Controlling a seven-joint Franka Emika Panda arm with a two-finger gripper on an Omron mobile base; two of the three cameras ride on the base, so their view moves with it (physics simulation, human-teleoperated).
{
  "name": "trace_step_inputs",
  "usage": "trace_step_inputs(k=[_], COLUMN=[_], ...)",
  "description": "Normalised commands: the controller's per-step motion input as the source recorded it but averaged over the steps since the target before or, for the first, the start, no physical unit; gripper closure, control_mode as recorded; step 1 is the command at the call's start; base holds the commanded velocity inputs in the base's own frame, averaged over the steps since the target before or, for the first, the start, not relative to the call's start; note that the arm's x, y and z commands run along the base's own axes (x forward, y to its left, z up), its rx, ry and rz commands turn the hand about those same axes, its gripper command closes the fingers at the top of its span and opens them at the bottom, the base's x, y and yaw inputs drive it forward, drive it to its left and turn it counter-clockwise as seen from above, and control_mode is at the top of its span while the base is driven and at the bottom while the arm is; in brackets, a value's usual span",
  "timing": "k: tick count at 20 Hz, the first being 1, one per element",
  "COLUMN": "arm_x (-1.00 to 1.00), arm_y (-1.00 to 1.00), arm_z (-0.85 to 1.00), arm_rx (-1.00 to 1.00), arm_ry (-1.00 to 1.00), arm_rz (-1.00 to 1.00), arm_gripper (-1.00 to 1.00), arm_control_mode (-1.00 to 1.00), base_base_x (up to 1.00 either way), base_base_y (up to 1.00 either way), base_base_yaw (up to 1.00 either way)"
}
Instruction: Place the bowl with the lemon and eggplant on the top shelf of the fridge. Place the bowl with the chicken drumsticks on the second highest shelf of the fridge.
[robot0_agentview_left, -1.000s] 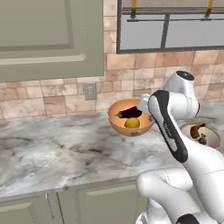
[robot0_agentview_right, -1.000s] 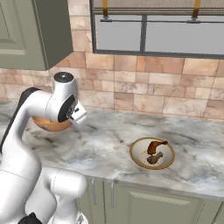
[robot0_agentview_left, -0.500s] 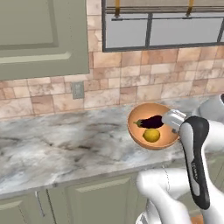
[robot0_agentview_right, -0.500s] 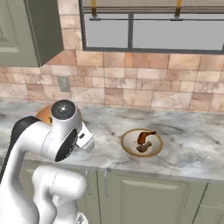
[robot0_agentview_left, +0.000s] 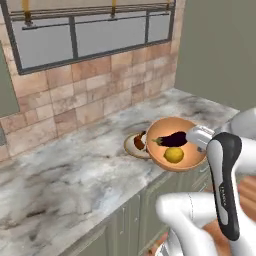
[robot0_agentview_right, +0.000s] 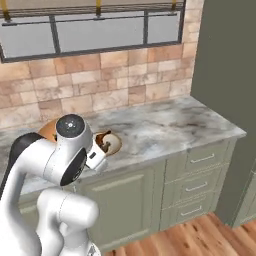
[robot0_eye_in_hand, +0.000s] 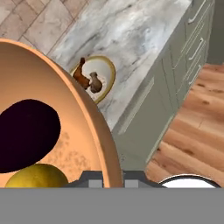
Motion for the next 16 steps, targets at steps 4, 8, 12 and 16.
trace_step_inputs(k=[4,8,12,16], arm_x=[0.00,0.00,0.00,0.00], arm_y=[0.00,0.00,0.00,0.00], arm_z=[0.00,0.00,0.00,0.00], arm_rx=[0.00,0.00,0.00,0.00], arm_ry=[0.00,0.00,0.00,0.00], arm_rz=[0.00,0.00,0.00,0.00], arm_gripper=[1.00,1.00,1.00,1.00], arm_control_mode=[1.00,1.00,1.00,1.00], base_base_x=[0.04,0.09,0.17,0.38], base_base_y=[-0.75,-0.90,-0.93,-0.89], base_base_yaw=[-0.68,-0.63,-0.61,-0.55])
